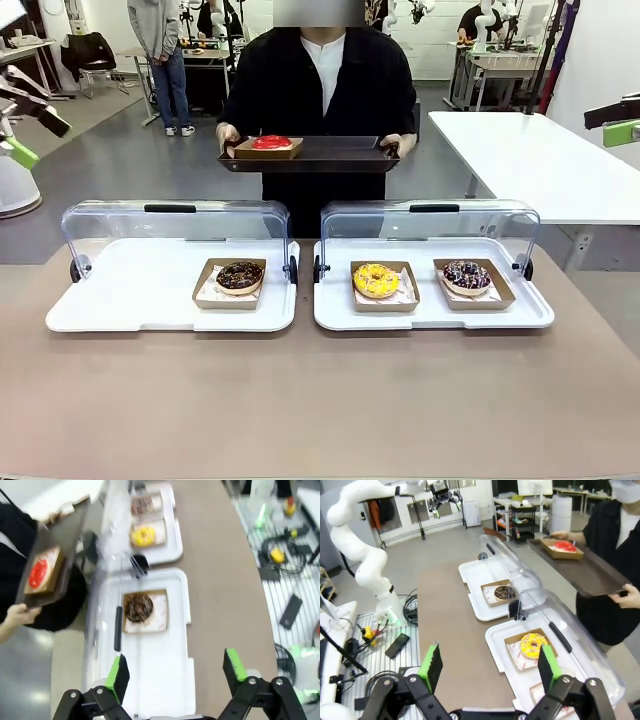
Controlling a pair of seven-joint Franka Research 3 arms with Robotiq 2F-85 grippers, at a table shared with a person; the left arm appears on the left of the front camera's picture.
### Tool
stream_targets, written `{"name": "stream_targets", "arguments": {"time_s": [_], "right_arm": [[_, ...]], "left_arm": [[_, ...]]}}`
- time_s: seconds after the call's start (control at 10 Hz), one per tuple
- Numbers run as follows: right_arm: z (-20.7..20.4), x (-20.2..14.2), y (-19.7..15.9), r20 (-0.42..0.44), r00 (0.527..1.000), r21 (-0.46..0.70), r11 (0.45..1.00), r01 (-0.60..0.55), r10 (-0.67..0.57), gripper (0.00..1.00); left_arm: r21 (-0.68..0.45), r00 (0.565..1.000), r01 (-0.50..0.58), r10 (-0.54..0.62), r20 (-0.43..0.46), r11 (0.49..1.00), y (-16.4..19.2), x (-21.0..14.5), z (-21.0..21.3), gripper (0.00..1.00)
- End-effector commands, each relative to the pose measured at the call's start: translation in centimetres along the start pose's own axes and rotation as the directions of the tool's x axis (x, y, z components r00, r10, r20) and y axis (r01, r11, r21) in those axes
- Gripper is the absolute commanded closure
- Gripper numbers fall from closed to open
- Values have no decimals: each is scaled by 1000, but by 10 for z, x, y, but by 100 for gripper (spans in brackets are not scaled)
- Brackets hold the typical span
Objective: Provide the desired donut to the person.
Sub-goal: Pick up and lift the Paper togo box containing the Donut pointed at by the person.
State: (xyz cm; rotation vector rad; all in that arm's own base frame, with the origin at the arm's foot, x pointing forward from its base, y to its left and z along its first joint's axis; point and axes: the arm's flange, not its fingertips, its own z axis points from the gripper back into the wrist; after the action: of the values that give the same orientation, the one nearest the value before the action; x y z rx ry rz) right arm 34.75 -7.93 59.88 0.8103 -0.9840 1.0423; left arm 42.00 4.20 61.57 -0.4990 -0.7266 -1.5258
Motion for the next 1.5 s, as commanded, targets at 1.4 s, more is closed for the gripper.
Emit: {"name": "stream_targets", "arguments": {"time_s": [1.4], "right_arm": [[-2,2,-2,24,1000,8,1000,-9,8,0]], "left_arm": [[-98,952,-238,253,174,966,-11,-128,13,2]]}}
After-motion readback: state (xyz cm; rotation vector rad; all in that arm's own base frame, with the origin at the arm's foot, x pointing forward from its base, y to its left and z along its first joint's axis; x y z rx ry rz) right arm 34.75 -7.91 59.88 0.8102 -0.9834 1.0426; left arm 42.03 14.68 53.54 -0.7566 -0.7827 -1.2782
